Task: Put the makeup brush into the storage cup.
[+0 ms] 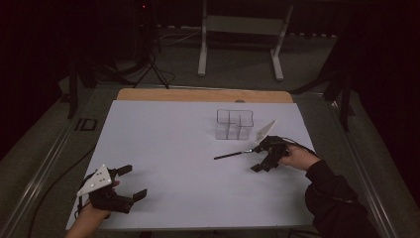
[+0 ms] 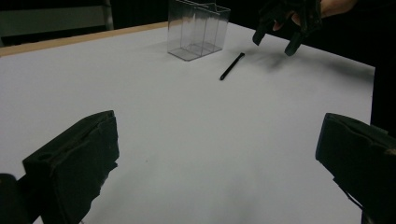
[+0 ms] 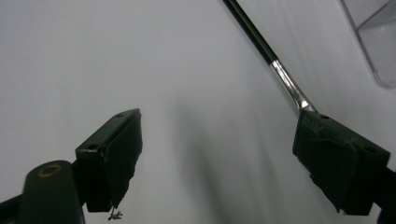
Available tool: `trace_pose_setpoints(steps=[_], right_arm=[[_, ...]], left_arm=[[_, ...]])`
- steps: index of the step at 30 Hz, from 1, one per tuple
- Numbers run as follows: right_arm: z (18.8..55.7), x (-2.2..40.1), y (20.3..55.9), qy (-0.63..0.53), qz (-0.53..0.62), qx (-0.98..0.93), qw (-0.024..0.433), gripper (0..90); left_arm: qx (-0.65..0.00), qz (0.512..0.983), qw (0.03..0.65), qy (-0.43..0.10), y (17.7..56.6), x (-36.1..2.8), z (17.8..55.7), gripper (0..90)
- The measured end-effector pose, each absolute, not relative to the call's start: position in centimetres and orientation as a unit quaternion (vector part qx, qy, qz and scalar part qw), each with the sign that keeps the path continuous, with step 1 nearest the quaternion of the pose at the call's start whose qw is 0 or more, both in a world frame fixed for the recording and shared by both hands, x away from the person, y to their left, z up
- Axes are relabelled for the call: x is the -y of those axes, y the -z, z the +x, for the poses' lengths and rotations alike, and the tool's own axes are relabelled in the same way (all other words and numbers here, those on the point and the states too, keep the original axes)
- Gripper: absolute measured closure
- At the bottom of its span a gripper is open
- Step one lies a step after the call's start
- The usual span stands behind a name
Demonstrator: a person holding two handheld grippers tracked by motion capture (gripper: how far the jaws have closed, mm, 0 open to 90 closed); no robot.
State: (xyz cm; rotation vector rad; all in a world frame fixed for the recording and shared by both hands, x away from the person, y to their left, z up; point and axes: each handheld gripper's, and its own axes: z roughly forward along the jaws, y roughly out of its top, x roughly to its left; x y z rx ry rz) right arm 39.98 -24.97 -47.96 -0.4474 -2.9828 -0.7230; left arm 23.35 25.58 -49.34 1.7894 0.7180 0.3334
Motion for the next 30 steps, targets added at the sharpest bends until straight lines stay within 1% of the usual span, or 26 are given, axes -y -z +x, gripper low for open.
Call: trace_pose_setpoints(steps=[1,3,5,10,12,14,16,18,19,20,22,24,30], right_arm=[[40.0,24.8,47.8,0.230,-0.142,0.963,0.014,22.3],[40.2,24.7,47.7,0.226,-0.133,0.965,0.018,19.2],[40.5,24.6,47.5,0.220,-0.124,0.967,0.022,20.7],[41.2,23.7,47.0,0.204,-0.097,0.974,0.015,23.9],[41.6,23.3,46.7,0.201,-0.085,0.976,0.016,28.7],[41.9,22.8,46.5,0.197,-0.073,0.978,0.011,29.0],[42.1,22.4,46.4,0.196,-0.061,0.979,0.005,32.0],[42.3,22.1,46.3,0.191,-0.047,0.980,-0.004,32.5],[42.4,22.0,46.2,0.188,-0.037,0.981,-0.011,34.9],[42.5,21.8,46.2,0.184,-0.031,0.982,-0.011,37.9],[42.7,21.5,46.3,0.172,-0.020,0.985,-0.007,39.8],[42.8,21.3,46.3,0.163,-0.007,0.987,-0.010,43.9],[43.5,20.5,46.5,0.156,0.034,0.987,-0.011,48.6]], left_arm=[[-0.305,0.758,0.559,-0.141,49.3,-25.6,23.4,0.3],[-0.305,0.757,0.560,-0.141,49.3,-25.6,23.4,0.3],[-0.305,0.757,0.560,-0.140,49.3,-25.6,23.4,0.3],[-0.306,0.758,0.559,-0.139,49.4,-25.6,23.4,0.3],[-0.306,0.758,0.559,-0.139,49.4,-25.6,23.4,0.3],[-0.306,0.758,0.559,-0.139,49.4,-25.6,23.4,0.3],[-0.306,0.758,0.560,-0.139,49.4,-25.7,23.4,0.3],[-0.305,0.757,0.561,-0.139,49.5,-25.7,23.4,0.3],[-0.305,0.758,0.560,-0.138,49.5,-25.7,23.4,0.3],[-0.305,0.758,0.560,-0.138,49.5,-25.7,23.4,0.3],[-0.305,0.758,0.560,-0.137,49.5,-25.7,23.4,0.3],[-0.305,0.758,0.560,-0.136,49.5,-25.7,23.4,0.3],[-0.306,0.758,0.560,-0.135,49.6,-25.7,23.4,0.3]])
